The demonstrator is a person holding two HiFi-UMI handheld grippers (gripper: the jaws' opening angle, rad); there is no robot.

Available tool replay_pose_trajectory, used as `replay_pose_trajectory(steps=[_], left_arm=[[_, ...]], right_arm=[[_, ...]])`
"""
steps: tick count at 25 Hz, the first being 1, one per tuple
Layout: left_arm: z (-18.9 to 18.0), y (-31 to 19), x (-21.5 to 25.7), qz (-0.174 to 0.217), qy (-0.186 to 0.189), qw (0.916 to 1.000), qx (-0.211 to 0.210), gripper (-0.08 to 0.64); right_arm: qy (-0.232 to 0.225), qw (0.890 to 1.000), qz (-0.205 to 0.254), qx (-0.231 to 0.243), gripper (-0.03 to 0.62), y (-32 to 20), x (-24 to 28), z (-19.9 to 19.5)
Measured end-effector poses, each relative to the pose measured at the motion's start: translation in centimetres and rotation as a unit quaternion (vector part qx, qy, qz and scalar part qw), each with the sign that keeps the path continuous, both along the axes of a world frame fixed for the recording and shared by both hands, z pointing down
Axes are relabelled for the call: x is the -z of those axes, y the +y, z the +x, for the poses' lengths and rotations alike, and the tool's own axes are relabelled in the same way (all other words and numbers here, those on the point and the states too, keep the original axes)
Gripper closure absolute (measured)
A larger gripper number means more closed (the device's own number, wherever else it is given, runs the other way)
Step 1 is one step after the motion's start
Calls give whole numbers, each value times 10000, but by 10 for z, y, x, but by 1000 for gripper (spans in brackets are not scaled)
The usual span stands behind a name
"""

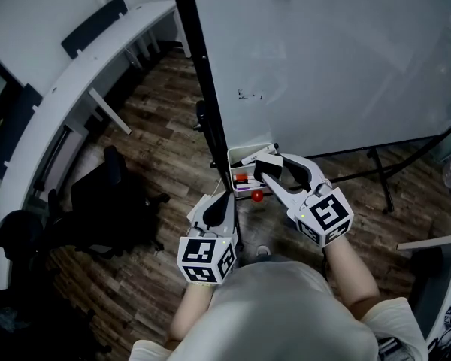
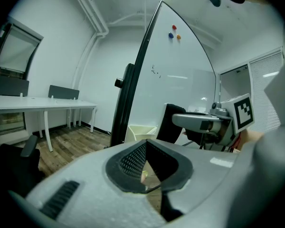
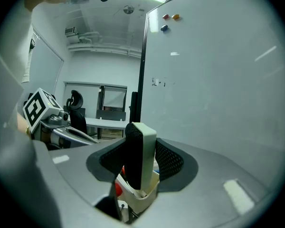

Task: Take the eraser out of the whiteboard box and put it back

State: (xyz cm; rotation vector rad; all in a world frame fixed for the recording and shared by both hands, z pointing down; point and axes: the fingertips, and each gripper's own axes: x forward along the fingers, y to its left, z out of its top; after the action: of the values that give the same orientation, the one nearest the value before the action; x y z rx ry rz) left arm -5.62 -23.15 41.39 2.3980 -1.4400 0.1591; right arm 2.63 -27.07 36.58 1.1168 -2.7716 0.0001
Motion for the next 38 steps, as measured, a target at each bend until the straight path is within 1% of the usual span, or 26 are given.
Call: replay_pose_trajectory(steps=[16,31,38], left_arm=[[-2,17,5,25,-36,9997,-233,560],[1,37,12,97,-41,9990,-426,560],[1,46,12,127,-24,9987,-493,560]], right_arm=[[-54,9988,398,-290,407,25,35,1],[-143,9969,539,-546,407,54,50,6],[-173,9959,510,-720,408,67,51,9]])
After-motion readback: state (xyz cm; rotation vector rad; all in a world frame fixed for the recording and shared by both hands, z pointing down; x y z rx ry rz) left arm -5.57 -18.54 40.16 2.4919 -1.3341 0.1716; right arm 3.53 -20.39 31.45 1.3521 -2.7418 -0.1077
